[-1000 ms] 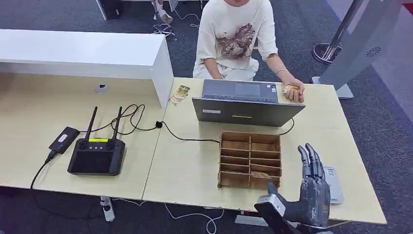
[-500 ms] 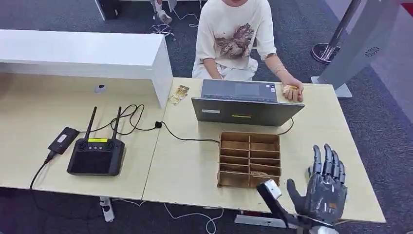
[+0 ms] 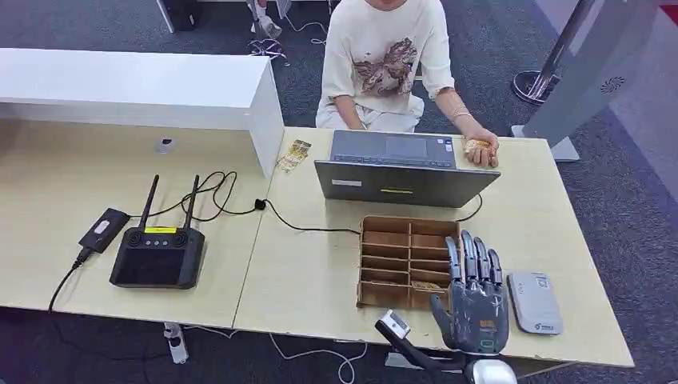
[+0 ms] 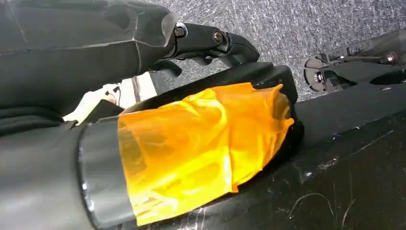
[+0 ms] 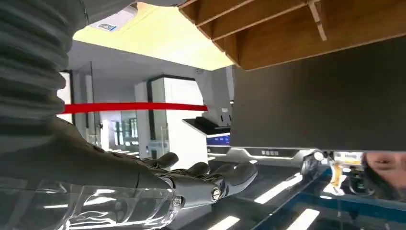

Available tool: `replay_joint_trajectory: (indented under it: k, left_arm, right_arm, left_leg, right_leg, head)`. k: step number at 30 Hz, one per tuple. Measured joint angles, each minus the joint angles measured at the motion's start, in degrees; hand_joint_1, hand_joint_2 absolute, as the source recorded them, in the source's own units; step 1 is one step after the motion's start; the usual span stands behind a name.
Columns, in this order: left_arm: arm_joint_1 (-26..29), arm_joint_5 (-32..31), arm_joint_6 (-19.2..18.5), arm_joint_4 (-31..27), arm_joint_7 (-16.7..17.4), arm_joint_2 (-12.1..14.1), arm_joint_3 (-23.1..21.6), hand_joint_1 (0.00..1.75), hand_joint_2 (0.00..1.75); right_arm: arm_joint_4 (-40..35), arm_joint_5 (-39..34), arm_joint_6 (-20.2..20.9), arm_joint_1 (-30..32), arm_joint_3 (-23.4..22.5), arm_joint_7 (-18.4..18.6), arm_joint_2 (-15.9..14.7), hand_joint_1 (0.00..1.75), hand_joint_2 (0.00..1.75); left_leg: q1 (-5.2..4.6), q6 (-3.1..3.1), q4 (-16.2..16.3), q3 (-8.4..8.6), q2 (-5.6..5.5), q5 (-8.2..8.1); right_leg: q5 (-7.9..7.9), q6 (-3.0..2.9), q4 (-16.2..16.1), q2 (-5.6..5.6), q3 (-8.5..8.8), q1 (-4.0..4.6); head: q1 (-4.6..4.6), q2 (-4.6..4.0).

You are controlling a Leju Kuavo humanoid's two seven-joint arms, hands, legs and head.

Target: Pass the card to the sensor for recognition and then transmit it.

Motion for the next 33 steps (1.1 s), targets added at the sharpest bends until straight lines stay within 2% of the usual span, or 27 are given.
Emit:
replay_joint_trajectory:
  k: [7,12,16,19,33]
  left_arm:
    - [0.05,0.04,0.09,0.0,-0.22,0.02,0.0,0.0,0.0]
    - [0.08,-0.37,0.55,0.0,-0.2,0.02,0.0,0.0,0.0]
    - [0.07,-1.11,0.7,0.0,0.0,0.02,-0.28,0.0,0.0]
    - [0.06,-1.77,0.72,0.0,-0.06,0.02,-0.55,0.0,0.0]
    - [0.07,-2.03,0.5,0.0,-0.42,0.02,-0.94,0.0,0.0]
  right_arm:
    - [1.51,0.0,-0.59,-0.42,0.65,-0.59,-0.94,0.0,1.75]
    - [2.21,0.0,-1.09,-0.38,-0.81,-1.71,-1.29,0.0,1.75]
    - [2.84,-0.02,-0.98,-0.18,-1.88,-4.15,-1.31,0.0,1.75]
    - [4.21,-0.02,-1.05,0.11,-2.95,-6.55,-0.79,0.0,1.75]
    - [9.62,-0.02,-0.83,0.95,-6.17,-10.58,1.9,0.0,1.75]
  left_leg:
    - [-0.01,0.0,0.0,-0.01,0.0,0.0]
    - [-0.01,0.0,0.0,0.0,0.0,0.0]
    - [-0.01,0.0,0.0,0.0,0.0,0.0]
    - [-0.01,0.0,0.0,0.0,0.0,0.0]
    - [-0.01,0.0,0.0,-0.01,0.01,0.0]
  right_leg:
    - [0.0,0.01,-0.01,0.0,0.0,-0.01]
    - [0.0,0.01,-0.01,0.0,0.0,-0.01]
    - [0.0,0.01,-0.01,0.0,0.0,-0.01]
    - [0.0,0.0,-0.01,0.0,0.0,-0.01]
    - [0.0,0.0,-0.01,0.0,0.0,-0.01]
  head:
    - [0.0,0.0]
    - [0.0,0.0]
    - [0.0,0.0]
    - [-0.02,0.0]
    - [0.0,0.0]
